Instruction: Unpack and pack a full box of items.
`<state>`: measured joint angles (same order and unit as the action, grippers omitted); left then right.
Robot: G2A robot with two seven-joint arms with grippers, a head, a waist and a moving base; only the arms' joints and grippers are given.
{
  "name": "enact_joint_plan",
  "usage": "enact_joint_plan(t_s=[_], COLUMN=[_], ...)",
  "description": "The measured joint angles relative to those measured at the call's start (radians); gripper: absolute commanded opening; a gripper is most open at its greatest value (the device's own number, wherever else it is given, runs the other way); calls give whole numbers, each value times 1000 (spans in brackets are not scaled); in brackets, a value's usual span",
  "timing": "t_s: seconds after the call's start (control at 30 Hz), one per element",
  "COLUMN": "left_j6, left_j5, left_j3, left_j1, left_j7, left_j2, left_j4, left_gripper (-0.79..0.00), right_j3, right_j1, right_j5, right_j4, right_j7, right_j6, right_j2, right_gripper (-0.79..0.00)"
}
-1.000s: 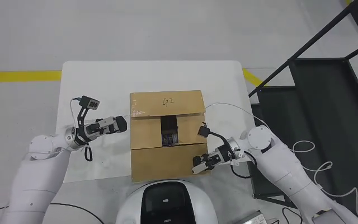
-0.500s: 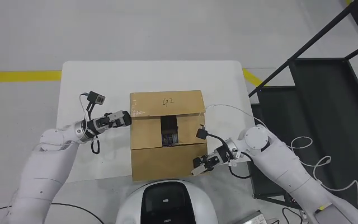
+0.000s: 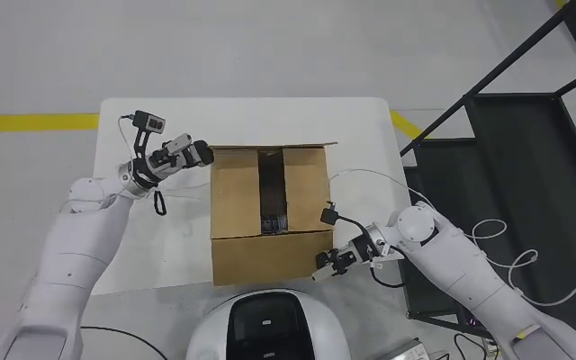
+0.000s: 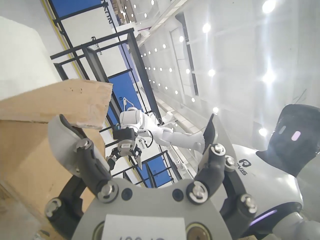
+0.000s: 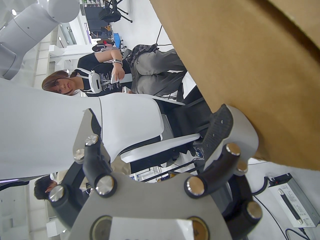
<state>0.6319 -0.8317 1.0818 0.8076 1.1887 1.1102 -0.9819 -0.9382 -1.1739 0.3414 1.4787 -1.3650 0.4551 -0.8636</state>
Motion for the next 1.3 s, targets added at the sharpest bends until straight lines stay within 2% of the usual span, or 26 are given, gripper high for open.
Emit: enact_joint_plan(t_s=[0.3, 0.9, 1.07, 1.17, 1.3], left_j6=[75, 73, 51, 52, 86], left_j5=[7, 15, 117, 160, 201], left_j3=[-80, -82, -89, -101, -134], left_j1=[-119, -114, -108, -140, -197], left_j7=[-75, -81, -164, -228, -327], left_j2=[56, 56, 58, 71, 102], left_j4=[153, 146, 119, 159, 247], left_gripper=[0, 0, 0, 0, 0], right_j3=[-18, -23, -23, -23, -23], right_j1=[-19, -22, -22, -22, -22], right_j5=[8, 16, 16, 16, 16], right_j4=[-18, -14, -14, -14, -14], right_j7=[35, 41, 41, 41, 41], right_j6=[35, 40, 40, 40, 40], right_j2=[9, 10, 10, 10, 10], right_gripper=[0, 0, 0, 0, 0])
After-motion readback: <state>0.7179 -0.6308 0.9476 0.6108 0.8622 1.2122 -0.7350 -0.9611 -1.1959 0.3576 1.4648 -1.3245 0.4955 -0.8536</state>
